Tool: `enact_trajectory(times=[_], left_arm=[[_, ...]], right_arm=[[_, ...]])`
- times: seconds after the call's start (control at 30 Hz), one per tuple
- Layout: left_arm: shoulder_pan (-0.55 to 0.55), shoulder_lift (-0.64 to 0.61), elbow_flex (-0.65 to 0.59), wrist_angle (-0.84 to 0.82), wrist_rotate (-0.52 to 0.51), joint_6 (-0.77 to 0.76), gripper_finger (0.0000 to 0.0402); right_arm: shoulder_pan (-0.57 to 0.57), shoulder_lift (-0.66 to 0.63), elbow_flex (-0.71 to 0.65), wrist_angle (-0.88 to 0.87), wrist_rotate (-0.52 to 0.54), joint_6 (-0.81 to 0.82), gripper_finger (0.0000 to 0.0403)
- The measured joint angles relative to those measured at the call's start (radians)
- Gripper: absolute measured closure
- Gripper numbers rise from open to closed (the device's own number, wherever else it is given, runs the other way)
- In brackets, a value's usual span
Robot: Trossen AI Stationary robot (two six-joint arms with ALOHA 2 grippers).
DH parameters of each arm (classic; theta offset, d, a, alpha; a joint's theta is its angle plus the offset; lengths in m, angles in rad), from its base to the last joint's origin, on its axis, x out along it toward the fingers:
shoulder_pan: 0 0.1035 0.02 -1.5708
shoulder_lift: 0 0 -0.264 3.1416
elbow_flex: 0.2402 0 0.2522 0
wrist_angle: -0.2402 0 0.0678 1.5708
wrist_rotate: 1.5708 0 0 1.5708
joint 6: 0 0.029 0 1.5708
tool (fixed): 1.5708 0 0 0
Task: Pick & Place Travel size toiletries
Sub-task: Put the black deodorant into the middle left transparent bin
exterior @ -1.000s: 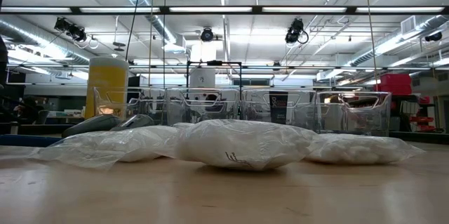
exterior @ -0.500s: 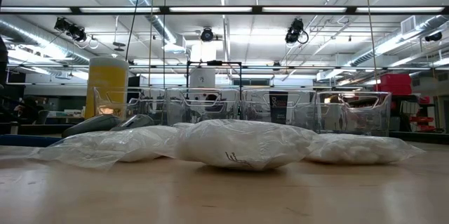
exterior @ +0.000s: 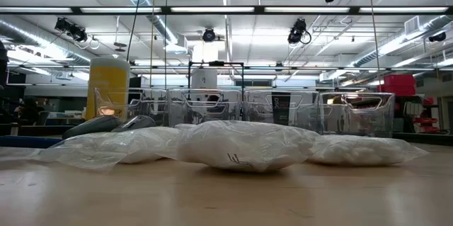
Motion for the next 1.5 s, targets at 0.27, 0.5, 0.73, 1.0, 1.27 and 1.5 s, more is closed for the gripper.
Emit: enact_trajectory(times=[0.27, 0.5, 0.73, 1.0, 1.27, 1.5], left_arm=[[0.037, -0.009, 0.001, -0.142, 0.017, -0.008, 0.0187], [0.081, -0.008, 0.001, -0.26, 0.046, -0.01, 0.0186], [0.163, -0.008, 0.001, -0.307, 0.048, -0.003, 0.0183], [0.273, -0.008, 0.001, -0.38, 0.043, 0.023, 0.0183], [0.341, 0.003, 0.0, -0.585, 0.038, 0.021, 0.0184], [0.37, 0.002, -0.007, -0.655, 0.019, 0.011, 0.0185]], right_arm=[[0.0, 0.0, 0.0, -0.088, 0.0, 0.0, 0.025], [0.0, 0.0, 0.0, -0.098, 0.0, 0.0, 0.0295], [0.0, 0.0, 0.0, -0.136, 0.001, -0.008, 0.0321], [0.0, 0.0, 0.0, -0.217, 0.04, -0.008, 0.0343], [0.0, 0.0, 0.0, -0.239, 0.064, 0.0, 0.0346], [0.0, 0.002, 0.0, -0.246, 0.108, 0.0, 0.0348]])
